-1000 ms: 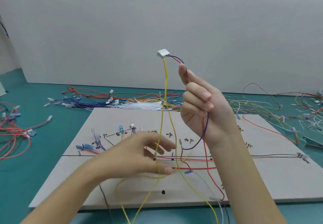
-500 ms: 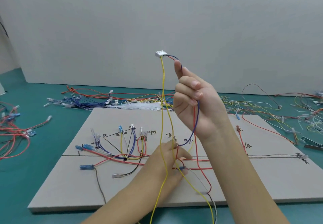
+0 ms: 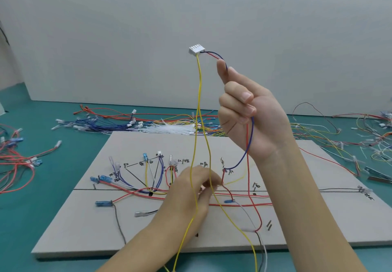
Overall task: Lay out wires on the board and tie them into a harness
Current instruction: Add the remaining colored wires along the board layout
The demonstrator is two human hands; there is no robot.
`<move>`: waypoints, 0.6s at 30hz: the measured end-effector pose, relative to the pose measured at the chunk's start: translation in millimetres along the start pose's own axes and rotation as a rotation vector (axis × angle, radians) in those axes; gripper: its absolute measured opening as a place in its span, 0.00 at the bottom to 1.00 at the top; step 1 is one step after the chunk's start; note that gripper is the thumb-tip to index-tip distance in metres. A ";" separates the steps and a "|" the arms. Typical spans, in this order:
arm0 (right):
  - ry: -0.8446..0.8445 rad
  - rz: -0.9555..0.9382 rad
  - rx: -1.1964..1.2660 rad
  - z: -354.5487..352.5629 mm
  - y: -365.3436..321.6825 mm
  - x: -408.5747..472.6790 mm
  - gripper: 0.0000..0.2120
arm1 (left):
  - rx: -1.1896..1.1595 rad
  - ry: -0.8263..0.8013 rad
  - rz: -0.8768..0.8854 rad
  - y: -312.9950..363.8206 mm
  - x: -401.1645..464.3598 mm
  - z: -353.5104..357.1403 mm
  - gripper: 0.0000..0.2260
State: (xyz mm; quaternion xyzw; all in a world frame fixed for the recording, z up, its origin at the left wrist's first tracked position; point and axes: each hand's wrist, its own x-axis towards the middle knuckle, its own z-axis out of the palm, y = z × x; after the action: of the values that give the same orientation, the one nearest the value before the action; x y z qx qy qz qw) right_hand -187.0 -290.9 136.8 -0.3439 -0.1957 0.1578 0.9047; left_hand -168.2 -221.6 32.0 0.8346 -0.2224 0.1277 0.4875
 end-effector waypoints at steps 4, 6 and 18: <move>-0.021 -0.007 -0.055 -0.3 -6.1 -2.3 0.09 | -0.130 0.014 -0.016 -37.4 -70.8 -39.0 0.16; -0.023 -0.009 -0.088 0.9 -9.0 -3.1 0.09 | -0.145 -0.152 -0.012 -26.9 -66.9 -38.1 0.20; -0.054 -0.013 -0.052 13.3 -31.4 5.8 0.12 | 0.102 -0.709 -0.021 -39.9 -66.0 -79.2 0.23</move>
State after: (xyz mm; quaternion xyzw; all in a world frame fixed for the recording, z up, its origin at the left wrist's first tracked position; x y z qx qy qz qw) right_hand -183.4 -303.5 168.9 -0.3617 -0.2262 0.1557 0.8909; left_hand -205.4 -119.4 12.4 0.8526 -0.3626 -0.1637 0.3390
